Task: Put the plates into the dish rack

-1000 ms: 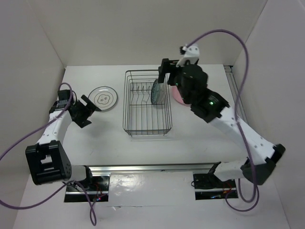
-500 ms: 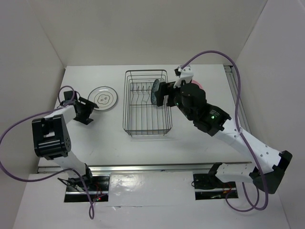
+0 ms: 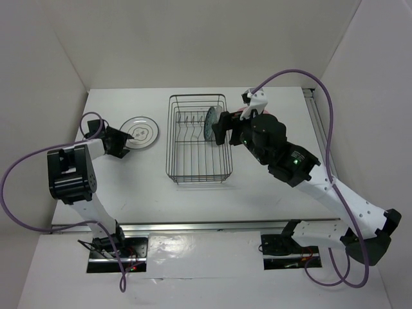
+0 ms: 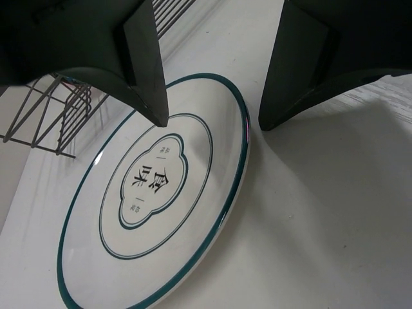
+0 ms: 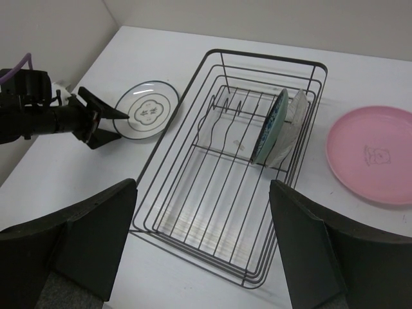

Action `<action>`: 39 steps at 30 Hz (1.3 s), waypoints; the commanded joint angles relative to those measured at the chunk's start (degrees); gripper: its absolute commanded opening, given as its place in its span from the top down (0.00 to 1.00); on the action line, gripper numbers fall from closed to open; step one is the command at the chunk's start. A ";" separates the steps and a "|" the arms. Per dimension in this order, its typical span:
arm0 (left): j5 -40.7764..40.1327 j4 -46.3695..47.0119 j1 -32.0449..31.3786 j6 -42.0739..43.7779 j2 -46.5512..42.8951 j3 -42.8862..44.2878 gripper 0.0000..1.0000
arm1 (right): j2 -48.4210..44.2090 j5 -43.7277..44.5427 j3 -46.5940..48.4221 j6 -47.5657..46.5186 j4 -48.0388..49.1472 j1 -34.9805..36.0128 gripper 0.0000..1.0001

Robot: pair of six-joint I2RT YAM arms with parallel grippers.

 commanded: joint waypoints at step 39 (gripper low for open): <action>-5.29 -11.36 2.51 12.73 -24.57 9.27 1.00 | -2.91 -1.57 -3.62 -1.26 5.61 -0.01 0.10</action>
